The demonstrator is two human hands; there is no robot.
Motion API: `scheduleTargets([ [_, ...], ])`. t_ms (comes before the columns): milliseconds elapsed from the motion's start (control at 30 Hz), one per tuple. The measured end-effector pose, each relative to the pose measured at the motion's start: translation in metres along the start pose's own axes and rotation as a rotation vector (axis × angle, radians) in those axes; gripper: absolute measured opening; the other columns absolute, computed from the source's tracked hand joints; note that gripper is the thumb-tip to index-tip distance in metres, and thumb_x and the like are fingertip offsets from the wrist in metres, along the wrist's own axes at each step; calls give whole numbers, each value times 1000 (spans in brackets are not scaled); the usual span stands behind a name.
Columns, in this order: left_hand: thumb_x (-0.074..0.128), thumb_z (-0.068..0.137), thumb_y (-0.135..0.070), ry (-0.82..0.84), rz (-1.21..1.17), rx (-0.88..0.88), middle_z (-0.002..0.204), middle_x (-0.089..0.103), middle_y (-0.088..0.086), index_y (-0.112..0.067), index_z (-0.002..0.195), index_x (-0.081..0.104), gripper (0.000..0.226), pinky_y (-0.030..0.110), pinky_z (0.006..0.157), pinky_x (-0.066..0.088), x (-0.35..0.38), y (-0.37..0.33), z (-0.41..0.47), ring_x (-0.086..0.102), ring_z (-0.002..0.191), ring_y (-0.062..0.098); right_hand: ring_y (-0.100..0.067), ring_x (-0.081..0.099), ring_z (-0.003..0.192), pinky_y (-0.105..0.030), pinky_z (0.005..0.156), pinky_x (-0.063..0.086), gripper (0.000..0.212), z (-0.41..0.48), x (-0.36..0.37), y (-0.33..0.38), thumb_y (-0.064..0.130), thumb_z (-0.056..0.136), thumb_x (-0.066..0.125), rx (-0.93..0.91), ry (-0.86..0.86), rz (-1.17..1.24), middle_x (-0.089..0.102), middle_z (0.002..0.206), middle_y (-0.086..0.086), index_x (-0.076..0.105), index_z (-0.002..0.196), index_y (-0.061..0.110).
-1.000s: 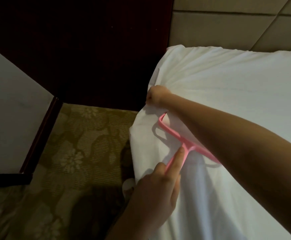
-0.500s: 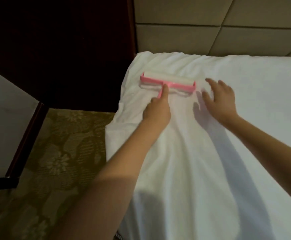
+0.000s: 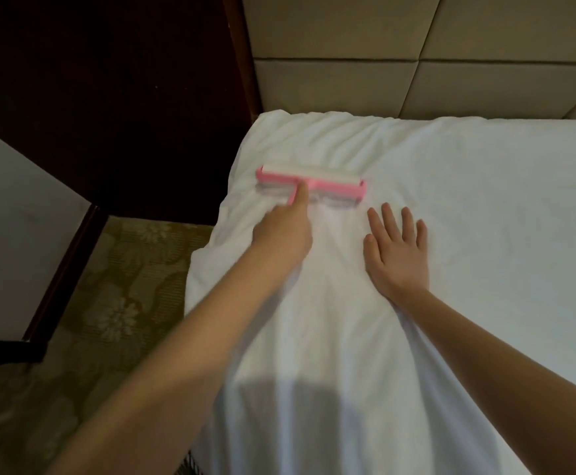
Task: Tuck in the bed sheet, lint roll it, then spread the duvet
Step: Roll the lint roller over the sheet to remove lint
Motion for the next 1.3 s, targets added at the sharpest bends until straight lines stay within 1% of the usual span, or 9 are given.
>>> scheduleTargets([
  [100,31,98,-16,1,-114,58,83,50,9,-31,150,3,61,32,63,35,-11,-14,69,57,86,32,-25,-4,146,-38,114,-11,73,0,4,-3,48,83,-8,-3,-27,-8,6,159,3,13,151,28],
  [167,31,98,-17,1,-115,58,78,47,7,-32,150,1,62,32,59,35,-4,-17,73,54,74,27,-26,-2,146,-38,113,-11,71,0,8,-4,47,85,-6,-8,-33,-21,7,159,3,12,151,28],
  [367,34,98,-17,41,-15,-109,87,43,6,-33,147,-16,71,33,64,37,38,8,-73,59,83,29,-28,0,146,-41,113,-9,70,3,12,-5,44,85,-4,-24,-32,-17,9,159,1,14,150,26],
  [467,51,94,-22,-108,162,-72,78,42,2,-25,150,-5,79,26,52,37,44,10,-136,50,58,17,-25,-3,146,-41,114,-9,70,1,9,-4,44,84,-6,-11,-17,-35,4,159,3,10,151,27],
  [567,33,100,-21,38,19,-94,88,45,6,-34,147,-16,69,31,62,39,44,18,-126,51,72,21,-25,-6,146,-40,115,-10,66,0,1,0,40,88,1,9,21,-22,2,159,2,9,151,25],
  [633,31,100,-20,17,-65,-51,88,51,11,-33,149,-11,66,34,63,40,34,18,-101,54,75,27,-24,-4,146,-37,115,-8,68,-9,-7,4,40,86,3,16,56,-9,3,159,-1,10,151,20],
  [767,32,99,-16,58,-148,-27,77,50,9,-30,151,-2,64,32,60,39,21,12,-98,51,68,24,-23,6,146,-36,115,-1,77,-59,-13,9,43,82,-4,-29,73,-8,11,158,-3,18,150,15],
  [1067,33,99,-21,151,-131,-114,83,50,3,-39,145,-18,71,31,61,42,82,39,-303,57,73,20,-18,-5,146,-32,115,-10,81,-174,0,10,45,77,-16,-84,135,-72,0,159,4,4,151,19],
  [1300,33,99,-19,42,-208,-45,75,48,9,-35,149,-4,64,30,56,37,61,35,-225,52,67,26,-17,-8,146,-31,113,-14,78,-234,8,14,46,79,-14,-91,116,-52,-2,158,5,4,151,22],
])
Point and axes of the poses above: each hand's wrist, its own z-axis towards the middle knuckle, its own x-axis out of the palm, y = z × x, the point moved 2 cm from there along z, towards the middle knuckle
